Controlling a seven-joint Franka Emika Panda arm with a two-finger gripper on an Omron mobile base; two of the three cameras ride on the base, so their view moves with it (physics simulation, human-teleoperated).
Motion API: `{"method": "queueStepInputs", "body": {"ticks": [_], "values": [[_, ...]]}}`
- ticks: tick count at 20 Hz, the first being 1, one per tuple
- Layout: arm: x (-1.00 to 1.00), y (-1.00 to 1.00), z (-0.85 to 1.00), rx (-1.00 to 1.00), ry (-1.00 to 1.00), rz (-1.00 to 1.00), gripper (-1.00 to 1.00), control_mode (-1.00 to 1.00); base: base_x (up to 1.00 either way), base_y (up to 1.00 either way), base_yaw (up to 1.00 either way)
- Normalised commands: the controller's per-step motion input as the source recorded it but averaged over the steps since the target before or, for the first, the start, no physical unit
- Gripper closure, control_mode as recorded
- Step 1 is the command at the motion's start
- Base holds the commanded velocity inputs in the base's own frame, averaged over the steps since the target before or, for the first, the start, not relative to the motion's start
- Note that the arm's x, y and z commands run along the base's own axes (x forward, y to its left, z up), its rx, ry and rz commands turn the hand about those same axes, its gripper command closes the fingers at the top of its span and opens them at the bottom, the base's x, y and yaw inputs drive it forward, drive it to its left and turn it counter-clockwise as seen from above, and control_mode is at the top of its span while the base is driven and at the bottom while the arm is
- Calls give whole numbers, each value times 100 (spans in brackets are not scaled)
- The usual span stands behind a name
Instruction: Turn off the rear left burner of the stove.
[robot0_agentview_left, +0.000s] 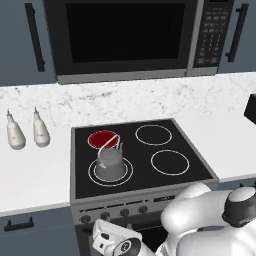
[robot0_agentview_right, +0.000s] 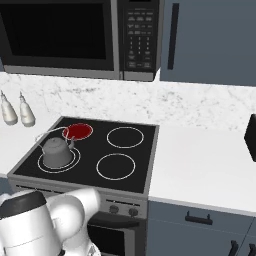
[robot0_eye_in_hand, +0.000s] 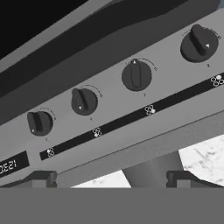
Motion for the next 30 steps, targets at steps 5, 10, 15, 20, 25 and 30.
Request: {"method": "queueStepInputs", "body": {"ticks": [5, 10, 15, 20, 25, 30], "values": [[4, 19, -18, -10, -17, 0, -100, -100, 0, 0, 0], [1, 16, -22, -11, -11, 0, -100, -100, 0, 0, 0], [9, 33, -26, -14, -4, 0, -100, -100, 0, 0, 0], [21, 8, -13, -7, -5, 0, -100, -100, 0, 0, 0], [15, 0, -16, -4, -1, 0, -100, -100, 0, 0, 0], [22, 0, -15, -1, 0, 0, -100, -100, 0, 0, 0]]}}
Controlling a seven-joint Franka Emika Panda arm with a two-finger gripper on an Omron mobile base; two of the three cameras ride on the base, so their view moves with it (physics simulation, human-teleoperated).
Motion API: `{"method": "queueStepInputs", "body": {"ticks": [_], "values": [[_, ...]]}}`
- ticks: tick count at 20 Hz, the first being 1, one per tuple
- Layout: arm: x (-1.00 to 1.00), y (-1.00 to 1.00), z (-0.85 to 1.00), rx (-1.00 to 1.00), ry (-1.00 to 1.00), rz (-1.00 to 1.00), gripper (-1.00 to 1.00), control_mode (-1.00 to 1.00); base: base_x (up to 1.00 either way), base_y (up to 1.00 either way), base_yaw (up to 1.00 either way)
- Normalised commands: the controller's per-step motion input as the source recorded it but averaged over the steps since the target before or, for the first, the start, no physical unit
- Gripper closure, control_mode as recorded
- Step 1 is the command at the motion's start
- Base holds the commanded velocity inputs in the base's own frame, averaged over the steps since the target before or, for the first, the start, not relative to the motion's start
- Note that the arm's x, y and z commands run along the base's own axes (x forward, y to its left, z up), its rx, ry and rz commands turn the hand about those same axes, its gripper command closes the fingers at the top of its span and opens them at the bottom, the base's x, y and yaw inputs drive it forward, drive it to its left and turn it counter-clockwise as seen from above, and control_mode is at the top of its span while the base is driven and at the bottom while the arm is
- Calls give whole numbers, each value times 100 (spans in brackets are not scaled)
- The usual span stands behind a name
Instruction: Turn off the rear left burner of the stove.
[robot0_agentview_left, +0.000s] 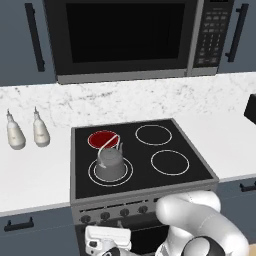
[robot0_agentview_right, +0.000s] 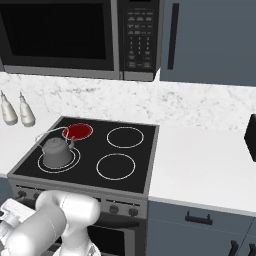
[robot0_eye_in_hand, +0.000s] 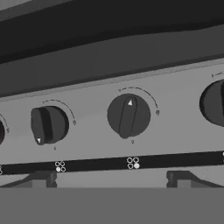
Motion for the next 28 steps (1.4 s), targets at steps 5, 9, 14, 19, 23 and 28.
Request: {"method": "queueStepInputs", "body": {"ticks": [5, 9, 14, 19, 23, 28], "values": [[35, 0, -1, 0, -1, 0, -100, -100, 0, 0, 0], [14, 0, -4, 0, 0, 0, -100, -100, 0, 0, 0], [0, 0, -27, -2, 0, 1, -100, -100, 0, 0, 0], [2, 0, -18, -2, 0, 1, -100, -100, 0, 0, 0], [6, 7, -8, 0, 0, 0, -100, -100, 0, 0, 0], [8, 26, -2, 0, 0, 0, -100, -100, 0, 0, 0]]}}
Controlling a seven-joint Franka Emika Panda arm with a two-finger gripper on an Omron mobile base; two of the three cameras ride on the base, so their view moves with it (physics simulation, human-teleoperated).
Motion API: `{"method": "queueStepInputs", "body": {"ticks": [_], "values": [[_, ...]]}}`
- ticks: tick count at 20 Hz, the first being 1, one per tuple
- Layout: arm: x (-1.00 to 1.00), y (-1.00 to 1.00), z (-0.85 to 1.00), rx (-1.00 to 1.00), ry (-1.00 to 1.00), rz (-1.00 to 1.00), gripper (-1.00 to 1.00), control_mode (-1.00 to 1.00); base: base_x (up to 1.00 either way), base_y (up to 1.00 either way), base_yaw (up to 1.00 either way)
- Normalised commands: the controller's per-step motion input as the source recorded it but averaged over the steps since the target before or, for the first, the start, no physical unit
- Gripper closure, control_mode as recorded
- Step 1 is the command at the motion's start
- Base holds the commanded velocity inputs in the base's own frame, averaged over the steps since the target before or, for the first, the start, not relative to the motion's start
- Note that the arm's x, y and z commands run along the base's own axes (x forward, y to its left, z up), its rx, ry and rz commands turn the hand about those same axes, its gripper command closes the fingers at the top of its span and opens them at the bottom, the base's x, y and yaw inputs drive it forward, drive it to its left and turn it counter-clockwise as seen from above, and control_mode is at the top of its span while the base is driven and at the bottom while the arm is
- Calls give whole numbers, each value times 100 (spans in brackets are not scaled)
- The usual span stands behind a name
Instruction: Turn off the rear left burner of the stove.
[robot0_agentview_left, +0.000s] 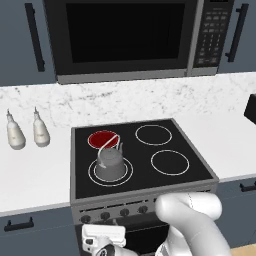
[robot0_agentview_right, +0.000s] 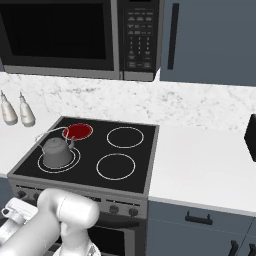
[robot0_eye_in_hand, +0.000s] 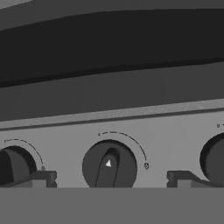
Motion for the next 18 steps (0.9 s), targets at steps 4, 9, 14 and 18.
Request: {"method": "queueStepInputs", "body": {"ticks": [4, 9, 14, 18], "values": [[7, 19, 0, 0, 0, 0, -100, -100, 0, 0, 0], [1, -13, 0, 0, 0, 0, -100, -100, 0, 0, 0], [0, -29, 0, 0, 0, 2, -100, -100, 0, 0, 0], [0, 0, 0, 0, 0, 0, -100, -100, 0, 0, 0]]}}
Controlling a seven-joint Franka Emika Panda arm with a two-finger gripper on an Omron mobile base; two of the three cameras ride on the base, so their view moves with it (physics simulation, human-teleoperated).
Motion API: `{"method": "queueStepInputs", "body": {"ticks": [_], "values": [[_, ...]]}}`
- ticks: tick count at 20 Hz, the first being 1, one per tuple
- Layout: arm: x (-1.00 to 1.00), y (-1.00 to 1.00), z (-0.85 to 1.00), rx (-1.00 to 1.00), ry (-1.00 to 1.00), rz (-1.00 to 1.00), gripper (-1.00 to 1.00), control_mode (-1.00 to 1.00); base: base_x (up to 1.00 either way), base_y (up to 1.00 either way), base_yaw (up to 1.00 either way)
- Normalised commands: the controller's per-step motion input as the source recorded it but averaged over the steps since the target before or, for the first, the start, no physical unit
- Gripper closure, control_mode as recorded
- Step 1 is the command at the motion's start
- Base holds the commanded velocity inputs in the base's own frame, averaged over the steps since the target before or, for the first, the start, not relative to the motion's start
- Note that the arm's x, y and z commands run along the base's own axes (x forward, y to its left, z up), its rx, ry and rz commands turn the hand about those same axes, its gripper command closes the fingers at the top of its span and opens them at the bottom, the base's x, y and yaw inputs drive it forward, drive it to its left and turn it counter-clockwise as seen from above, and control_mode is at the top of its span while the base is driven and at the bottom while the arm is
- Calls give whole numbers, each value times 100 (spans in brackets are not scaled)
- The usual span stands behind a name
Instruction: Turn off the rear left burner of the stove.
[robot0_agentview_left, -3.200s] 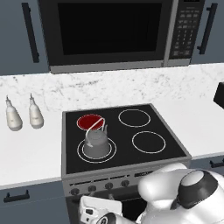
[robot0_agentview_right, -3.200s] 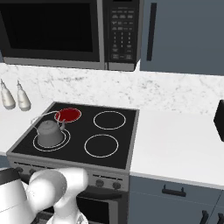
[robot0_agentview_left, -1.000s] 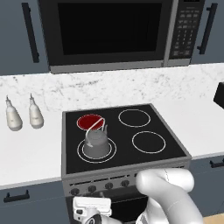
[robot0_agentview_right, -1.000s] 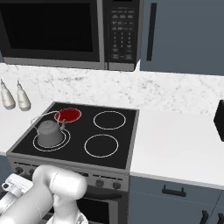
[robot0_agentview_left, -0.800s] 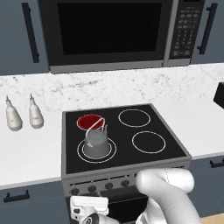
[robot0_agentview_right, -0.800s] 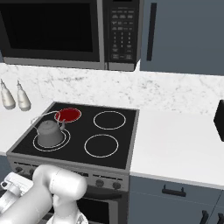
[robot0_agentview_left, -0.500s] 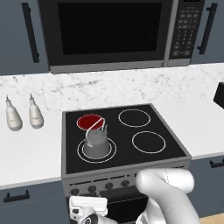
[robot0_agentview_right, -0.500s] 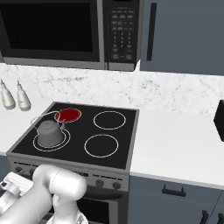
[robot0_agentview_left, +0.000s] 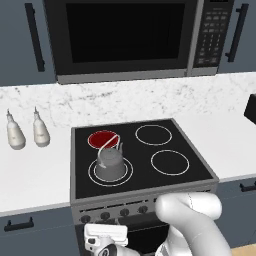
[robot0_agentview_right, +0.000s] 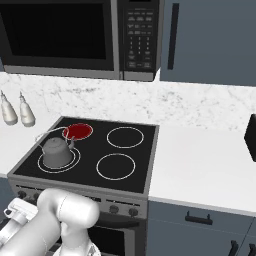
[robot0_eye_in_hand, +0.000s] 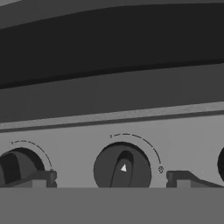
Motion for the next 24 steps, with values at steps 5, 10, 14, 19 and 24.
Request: {"method": "queueStepInputs", "body": {"ticks": [5, 10, 14, 19, 24], "values": [[1, 0, 0, 0, 0, 0, -100, -100, 0, 0, 0], [0, 0, 0, 0, 0, 0, 100, -100, 0, 0, 0], [0, 0, 0, 0, 0, 0, 100, -100, 0, 0, 0], [0, 0, 1, 2, 0, 0, 100, -100, 0, 0, 0], [6, 0, 8, 13, 0, 0, 100, -100, 0, 0, 0]]}}
